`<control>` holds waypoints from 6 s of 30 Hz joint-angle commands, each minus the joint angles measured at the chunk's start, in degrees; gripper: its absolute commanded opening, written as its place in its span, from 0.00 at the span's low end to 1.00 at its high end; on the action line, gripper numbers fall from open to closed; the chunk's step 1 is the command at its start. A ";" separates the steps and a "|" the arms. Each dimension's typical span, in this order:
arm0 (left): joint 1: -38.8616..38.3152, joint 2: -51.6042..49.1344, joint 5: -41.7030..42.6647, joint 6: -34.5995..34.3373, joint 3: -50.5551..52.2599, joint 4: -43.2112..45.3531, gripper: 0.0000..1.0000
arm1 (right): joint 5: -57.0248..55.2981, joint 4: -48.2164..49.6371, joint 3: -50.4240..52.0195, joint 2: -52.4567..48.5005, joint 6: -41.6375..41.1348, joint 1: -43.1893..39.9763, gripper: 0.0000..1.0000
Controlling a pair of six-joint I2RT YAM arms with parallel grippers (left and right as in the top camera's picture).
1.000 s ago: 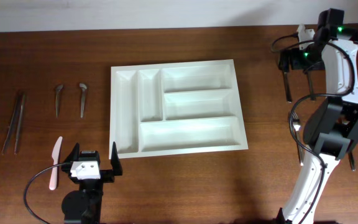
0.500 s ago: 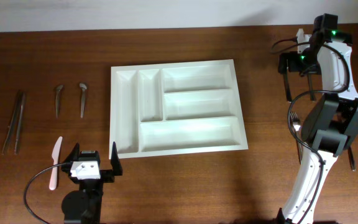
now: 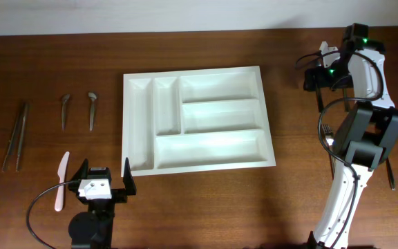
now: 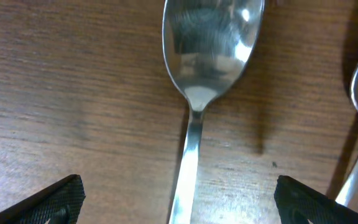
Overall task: Pack container
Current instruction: 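Lower the right gripper and close it on the spoon handle, then lift the spoon and carry it left over the tray, then lower the spoon into the upper right compartment and release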
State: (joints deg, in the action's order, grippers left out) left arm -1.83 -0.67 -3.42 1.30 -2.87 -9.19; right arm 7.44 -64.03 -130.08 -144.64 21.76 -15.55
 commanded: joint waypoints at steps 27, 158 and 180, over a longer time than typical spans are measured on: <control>0.24 0.37 0.17 0.87 0.20 -0.02 0.99 | 0.90 4.96 -0.09 -3.39 1.11 0.59 1.00; 0.24 0.35 0.17 0.87 0.20 -0.02 0.99 | -11.45 -12.72 -18.29 -0.39 -120.21 35.78 0.04; 0.24 0.35 0.15 0.87 0.20 -0.04 0.99 | -12.13 -12.39 -18.29 -6.64 -121.57 36.87 0.04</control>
State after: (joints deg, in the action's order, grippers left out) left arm -1.85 -0.67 -3.42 1.30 -2.87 -9.19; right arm -3.25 -76.53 -148.79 -150.26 -98.17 20.95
